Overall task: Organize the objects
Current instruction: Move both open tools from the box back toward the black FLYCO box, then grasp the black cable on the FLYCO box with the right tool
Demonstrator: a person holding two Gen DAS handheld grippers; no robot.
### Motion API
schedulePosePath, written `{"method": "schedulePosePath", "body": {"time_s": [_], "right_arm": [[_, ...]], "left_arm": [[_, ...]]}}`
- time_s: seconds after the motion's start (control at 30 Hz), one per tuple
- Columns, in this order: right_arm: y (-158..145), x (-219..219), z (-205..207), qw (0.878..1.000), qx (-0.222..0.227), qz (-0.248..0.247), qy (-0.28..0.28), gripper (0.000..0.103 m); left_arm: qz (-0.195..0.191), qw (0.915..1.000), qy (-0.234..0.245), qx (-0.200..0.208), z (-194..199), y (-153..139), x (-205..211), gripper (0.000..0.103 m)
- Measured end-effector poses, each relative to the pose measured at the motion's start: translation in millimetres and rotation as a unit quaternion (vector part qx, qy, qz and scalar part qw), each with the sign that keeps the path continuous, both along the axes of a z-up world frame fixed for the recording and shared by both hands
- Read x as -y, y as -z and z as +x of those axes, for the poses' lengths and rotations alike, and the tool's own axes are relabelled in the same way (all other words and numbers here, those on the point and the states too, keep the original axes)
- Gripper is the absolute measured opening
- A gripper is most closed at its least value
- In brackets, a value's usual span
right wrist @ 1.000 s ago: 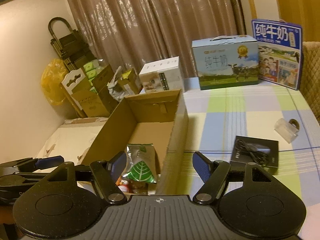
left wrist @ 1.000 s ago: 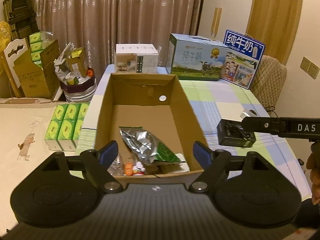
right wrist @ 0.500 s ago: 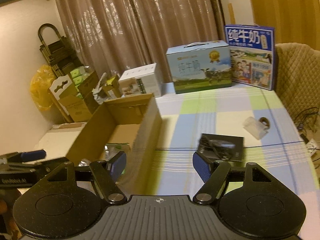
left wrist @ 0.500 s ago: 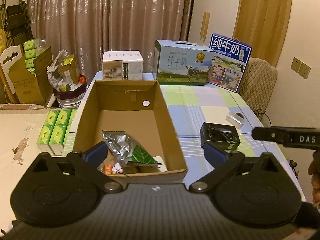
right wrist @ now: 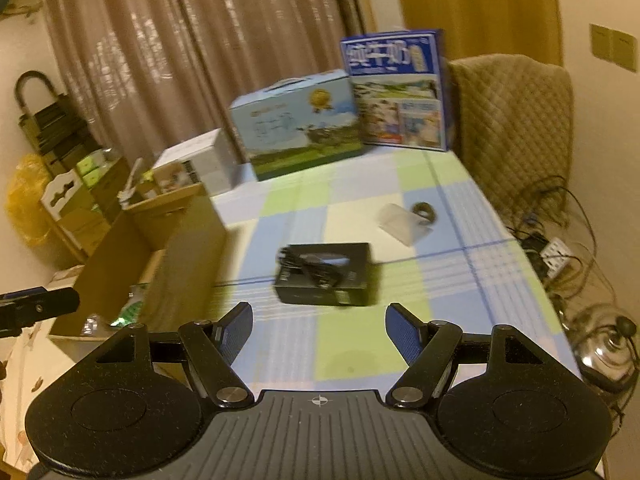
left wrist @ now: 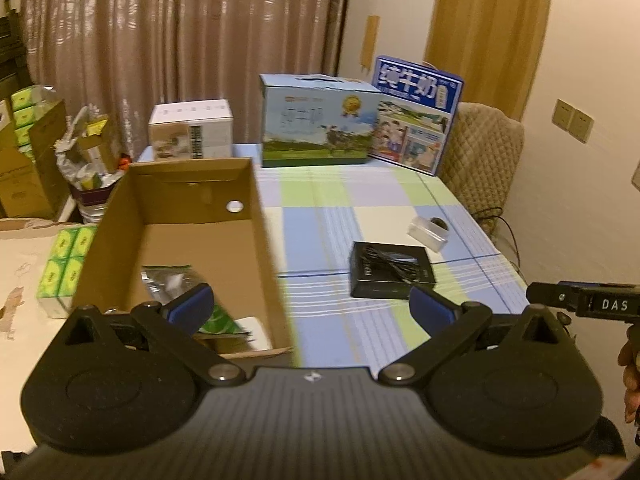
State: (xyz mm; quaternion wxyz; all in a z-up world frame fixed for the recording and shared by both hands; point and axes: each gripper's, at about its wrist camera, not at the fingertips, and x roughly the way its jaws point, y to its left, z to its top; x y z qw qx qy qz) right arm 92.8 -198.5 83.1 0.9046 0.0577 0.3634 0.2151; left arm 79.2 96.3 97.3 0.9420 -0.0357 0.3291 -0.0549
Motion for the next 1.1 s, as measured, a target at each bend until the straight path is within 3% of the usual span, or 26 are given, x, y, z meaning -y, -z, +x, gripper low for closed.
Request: {"method": "schedulePosePath", "body": {"time_s": [0.33, 0.77, 0.9, 1.1], "right_arm": [[15.7, 30.5, 12.3, 1.0, -0.01, -0.018, 0.008, 0.071], [42.1, -5.3, 64.4, 0.994, -0.012, -0.068, -0.082, 0.07], [49.6, -23.6, 85.1, 0.988, 0.001, -0.095, -0.125, 0.069], [66.5, -57.2, 122.8, 0.968, 0.006, -0.142, -0.208, 0.056]], "left_arm": [[0.014, 0.9986, 0.048, -0.016, 25.7, 16.2, 43.5, 0.102], [0.045, 0.9922, 0.11, -0.037, 69.2, 39.3, 57.2, 0.102], [0.055, 0.9878, 0.14, -0.042, 91.4, 42.2, 56.7, 0.102], [0.098, 0.976, 0.187, -0.055, 125.6, 48.8, 58.8, 0.102]]}}
